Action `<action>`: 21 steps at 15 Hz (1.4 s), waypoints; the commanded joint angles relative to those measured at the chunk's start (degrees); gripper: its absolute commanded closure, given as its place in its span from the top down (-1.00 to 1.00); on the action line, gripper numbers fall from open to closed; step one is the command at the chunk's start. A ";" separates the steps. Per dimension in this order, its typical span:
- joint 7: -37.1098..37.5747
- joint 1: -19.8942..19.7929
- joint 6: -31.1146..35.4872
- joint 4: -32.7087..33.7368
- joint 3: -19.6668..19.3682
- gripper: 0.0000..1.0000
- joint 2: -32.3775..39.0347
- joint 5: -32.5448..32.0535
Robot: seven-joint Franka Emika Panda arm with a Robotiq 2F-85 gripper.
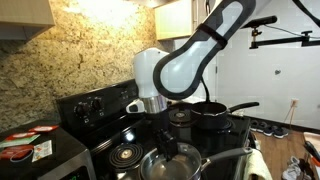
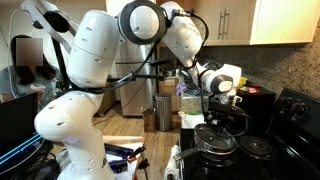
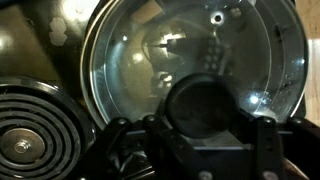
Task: Transfer the lid from the pan to the pot
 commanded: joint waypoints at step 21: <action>0.49 0.05 -5.42 2.74 -1.74 -0.05 0.09 -3.23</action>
